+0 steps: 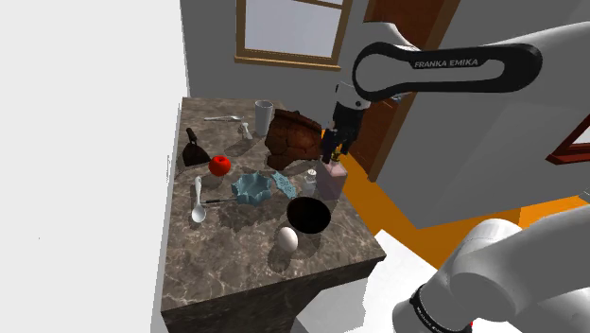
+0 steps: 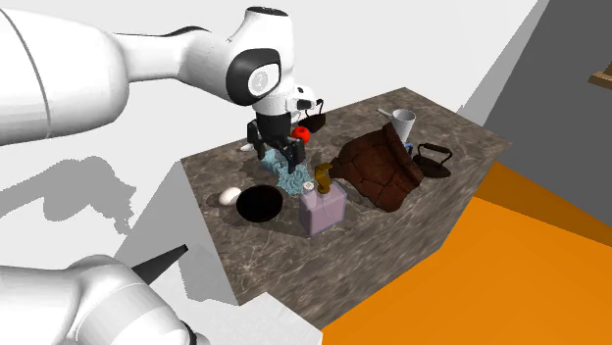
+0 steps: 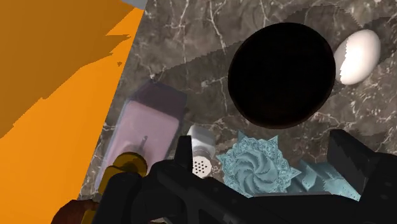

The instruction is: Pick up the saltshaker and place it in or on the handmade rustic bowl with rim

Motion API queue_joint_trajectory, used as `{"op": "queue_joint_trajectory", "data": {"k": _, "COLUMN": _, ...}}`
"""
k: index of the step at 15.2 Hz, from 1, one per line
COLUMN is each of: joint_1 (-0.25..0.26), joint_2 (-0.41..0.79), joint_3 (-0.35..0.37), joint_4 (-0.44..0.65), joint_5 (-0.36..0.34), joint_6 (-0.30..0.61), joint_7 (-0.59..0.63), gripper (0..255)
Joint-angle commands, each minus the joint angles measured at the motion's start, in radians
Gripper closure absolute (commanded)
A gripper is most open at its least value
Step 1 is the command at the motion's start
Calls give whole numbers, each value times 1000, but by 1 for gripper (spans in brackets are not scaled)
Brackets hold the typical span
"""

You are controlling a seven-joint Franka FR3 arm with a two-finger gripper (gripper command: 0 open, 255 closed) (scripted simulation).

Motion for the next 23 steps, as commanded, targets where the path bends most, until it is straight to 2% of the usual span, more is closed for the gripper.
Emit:
{"op": "queue_joint_trajectory", "data": {"k": 1, "joint_1": -5, "joint_2": 69, "joint_3": -9, "joint_4": 11, "joint_5": -9, "joint_6": 58, "joint_7": -23, "gripper": 0}}
{"op": "queue_joint_trajectory", "data": {"k": 9, "joint_1": -20, "joint_2": 350, "joint_3": -36, "joint_4": 107, "joint_5": -36, "joint_6": 235, "joint_7": -99, "gripper": 0}}
{"op": "queue_joint_trajectory", "data": {"k": 17, "joint_1": -20, "joint_2": 406, "joint_3": -38, "joint_4": 56, "joint_5": -35, "joint_6": 342, "joint_7": -103, "gripper": 0}}
{"op": "queue_joint_trajectory", "data": {"k": 23, "joint_1": -20, "joint_2": 406, "joint_3": -38, "joint_4": 56, "joint_5": -35, "joint_6": 342, "joint_7": -103, "gripper": 0}}
